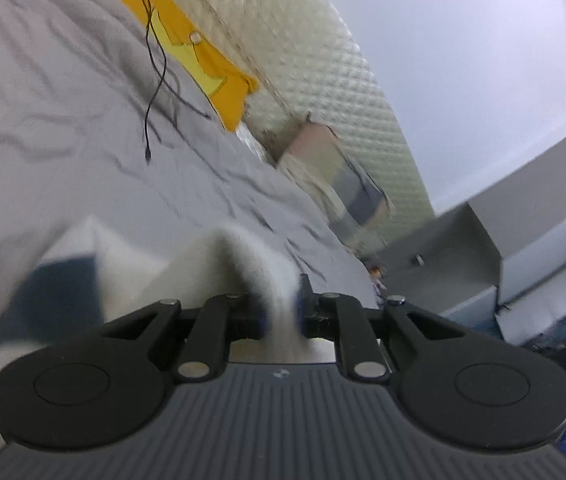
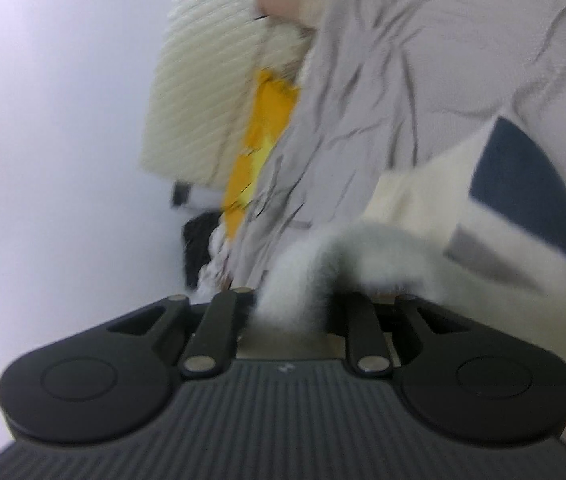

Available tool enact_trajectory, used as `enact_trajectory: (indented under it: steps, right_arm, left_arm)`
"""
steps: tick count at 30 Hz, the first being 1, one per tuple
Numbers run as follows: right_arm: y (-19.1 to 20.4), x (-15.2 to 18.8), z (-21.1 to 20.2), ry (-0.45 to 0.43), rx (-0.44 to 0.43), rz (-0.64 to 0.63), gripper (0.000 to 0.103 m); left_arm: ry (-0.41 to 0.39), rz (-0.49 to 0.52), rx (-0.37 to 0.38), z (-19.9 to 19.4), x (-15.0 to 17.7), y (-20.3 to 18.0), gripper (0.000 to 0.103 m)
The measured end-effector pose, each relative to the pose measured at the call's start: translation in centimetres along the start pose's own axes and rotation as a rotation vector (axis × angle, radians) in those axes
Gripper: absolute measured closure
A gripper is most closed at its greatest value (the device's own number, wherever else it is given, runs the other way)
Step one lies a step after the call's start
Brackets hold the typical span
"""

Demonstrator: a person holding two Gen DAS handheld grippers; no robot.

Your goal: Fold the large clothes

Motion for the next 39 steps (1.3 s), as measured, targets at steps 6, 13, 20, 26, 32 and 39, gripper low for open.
enact_trajectory:
  steps: [6,13,20,26,32,39]
  right_arm:
    - [-3.4,-2.3,7.3,0.014,0.061,-0.004,0.082]
    - [-5.4,-6.2,11.9,0.067,-0.052,0.019,0.081]
    - [-7.4,-7.5,16.6,0.116,-0.020,0.053,0.081]
    - [-7.3,-7.0,16.2,0.107,-0.033,0.070,0.077]
    - [-5.7,-6.3,13.3,0.013,-0.082,0.046,0.028]
    - [-1.0,-2.9,10.3,-0.059,-0.051,-0.252,0.027]
  left_arm:
    - [-0.022,-0.011,-0.010,6.4,-1.4,7.4,0.087]
    - [-0.022,0.074,0.035,10.8,-3.9,12.0,0.087]
    - [0.024,0.054,-0.012,14.8,-5.2,17.0,0.086]
    - [0.053,0.026,-0.052,15.9,-5.0,18.9,0.085]
    - [0.058,0.073,-0.058,14.0,-5.0,16.5,0.033]
    - [0.036,0.299,-0.048,10.8,-3.9,10.5,0.025]
Point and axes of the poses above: each gripper's, at about its wrist camera, not at the fingertips, and z roughly the way its jaws point, y to its left, x to its underside, the point moved 3 cm from there along z, roughly the way its jaws point, and after that the axes turned 13 degrees about x, right-handed, at the moved point
